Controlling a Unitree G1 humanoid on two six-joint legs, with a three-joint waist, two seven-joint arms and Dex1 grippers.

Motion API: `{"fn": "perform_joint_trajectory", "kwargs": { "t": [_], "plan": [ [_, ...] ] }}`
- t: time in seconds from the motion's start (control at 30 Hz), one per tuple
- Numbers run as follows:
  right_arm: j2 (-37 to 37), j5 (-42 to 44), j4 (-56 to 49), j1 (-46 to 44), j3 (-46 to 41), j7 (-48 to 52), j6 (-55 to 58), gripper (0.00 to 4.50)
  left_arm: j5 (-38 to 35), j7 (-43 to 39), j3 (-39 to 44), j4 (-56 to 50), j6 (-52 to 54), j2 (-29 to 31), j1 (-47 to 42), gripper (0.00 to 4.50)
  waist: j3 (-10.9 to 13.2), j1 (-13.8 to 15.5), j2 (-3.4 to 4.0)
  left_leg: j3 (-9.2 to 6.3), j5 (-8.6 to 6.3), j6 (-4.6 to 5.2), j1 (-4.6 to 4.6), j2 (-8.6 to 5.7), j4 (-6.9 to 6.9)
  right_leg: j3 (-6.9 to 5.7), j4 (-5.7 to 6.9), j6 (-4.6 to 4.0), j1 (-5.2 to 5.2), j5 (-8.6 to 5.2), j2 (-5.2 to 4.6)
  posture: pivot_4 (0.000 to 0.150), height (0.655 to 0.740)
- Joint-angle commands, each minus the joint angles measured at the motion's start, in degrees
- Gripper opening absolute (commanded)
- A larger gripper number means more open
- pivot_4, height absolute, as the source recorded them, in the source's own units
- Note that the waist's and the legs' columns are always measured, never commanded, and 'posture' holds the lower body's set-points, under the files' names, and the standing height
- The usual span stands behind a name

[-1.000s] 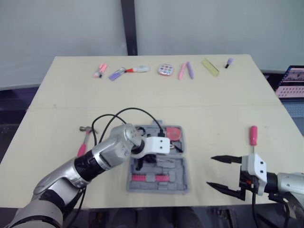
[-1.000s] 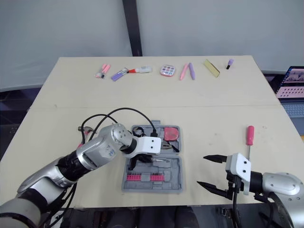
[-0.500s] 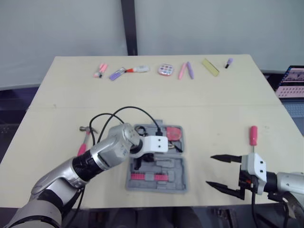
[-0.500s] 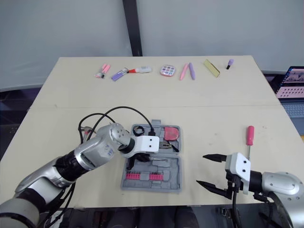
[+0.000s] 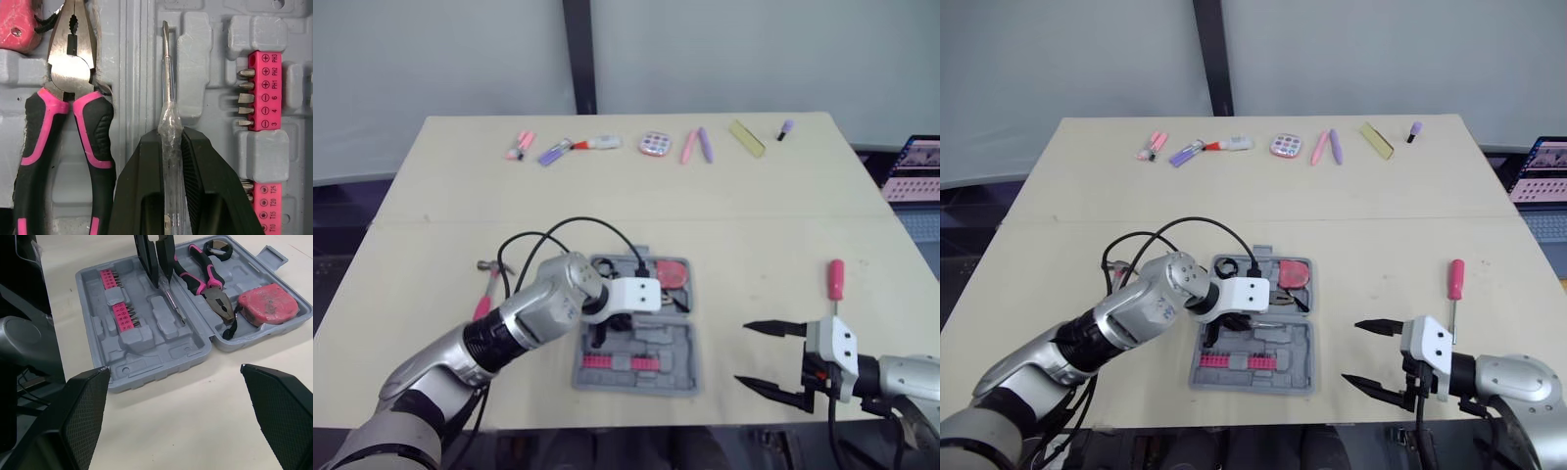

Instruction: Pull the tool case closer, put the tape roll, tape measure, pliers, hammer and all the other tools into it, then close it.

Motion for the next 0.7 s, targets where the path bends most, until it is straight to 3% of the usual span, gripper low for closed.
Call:
{"fn": "perform_joint_trajectory", "kwargs": {
  "t": [0.03, 0.1, 0.2, 0.27, 0.3, 0.4, 0.53, 0.57, 0.7],
  "plan": [
    [0.33, 0.56, -1.15, -0.14, -0.36, -0.42, -0.14, 4.50, -0.87, -0.08, 2.07, -0.95, 0.91, -0.36, -1.01, 1.41, 0.00, 0.02, 0.00, 0.00, 0.00, 0.00, 0.00, 0.00, 0.00, 0.00, 0.00, 0.00, 0.00, 0.00, 0.00, 0.150, 0.7400],
    [0.34, 0.57, -1.03, -0.21, -0.29, -0.39, -0.20, 4.50, -1.45, 0.13, 2.95, -1.81, 1.66, -0.22, -0.70, 2.53, 0.00, 0.01, 0.00, 0.00, 0.00, 0.00, 0.00, 0.00, 0.00, 0.00, 0.00, 0.00, 0.00, 0.00, 0.00, 0.150, 0.7400],
    [0.35, 0.56, -0.81, -0.36, -0.16, -0.33, -0.34, 4.50, -2.70, 0.75, 5.11, -2.67, 3.68, 0.11, -0.33, 3.79, 0.00, -0.05, 0.00, 0.00, 0.00, 0.00, 0.00, 0.00, 0.00, 0.00, 0.01, 0.00, 0.00, 0.00, 0.00, 0.150, 0.7400],
    [0.36, 0.59, -0.61, -0.49, -0.06, -0.26, -0.46, 4.50, -3.92, 1.17, 7.29, -3.36, 6.10, 0.17, 0.18, 3.79, 0.00, -0.05, 0.00, 0.00, 0.00, 0.00, 0.00, 0.00, 0.00, 0.00, 0.03, 0.00, 0.00, 0.00, 0.00, 0.150, 0.7400],
    [0.36, 0.61, -0.54, -0.54, -0.01, -0.23, -0.51, 4.50, -4.60, 1.79, 8.78, -3.80, 6.87, -0.05, 0.65, 3.63, 0.00, -0.04, 0.00, 0.00, 0.00, 0.00, 0.00, 0.00, 0.00, 0.00, 0.04, 0.00, 0.00, 0.00, 0.00, 0.150, 0.7400],
    [0.37, 0.66, -0.33, -0.73, 0.09, -0.14, -0.64, 4.50, -7.20, 3.06, 13.33, -5.06, 9.55, -0.38, 2.20, 2.43, 0.00, -0.07, 0.00, -0.01, 0.00, 0.00, 0.00, 0.00, 0.00, 0.00, 0.05, 0.00, 0.00, 0.00, 0.00, 0.150, 0.7400],
    [0.43, 0.69, -0.34, -0.89, 0.15, -0.18, -0.60, 4.50, -10.23, 5.06, 19.05, -5.49, 8.19, -0.45, 5.26, 0.29, 0.00, -0.08, 0.00, -0.03, 0.00, 0.00, 0.01, 0.00, 0.00, 0.00, 0.07, 0.00, 0.00, 0.00, 0.00, 0.150, 0.7400],
    [0.44, 0.72, -0.38, -0.90, 0.13, -0.19, -0.58, 4.50, -10.93, 5.54, 20.39, -5.42, 7.01, -0.42, 6.21, 0.01, 0.00, -0.09, 0.00, -0.03, 0.00, 0.00, 0.00, 0.00, 0.00, 0.00, 0.07, 0.00, 0.00, 0.00, 0.00, 0.150, 0.7400],
    [0.47, 0.77, -0.43, -0.87, -0.12, -0.28, -0.51, 4.50, -15.88, 5.60, 29.65, -2.78, -9.64, -1.30, 15.19, 0.01, -0.01, -0.12, 0.02, -0.05, 0.00, 0.00, 0.02, 0.01, 0.00, -0.01, 0.07, 0.00, -0.01, 0.00, -0.01, 0.150, 0.7400]
  ]
}}
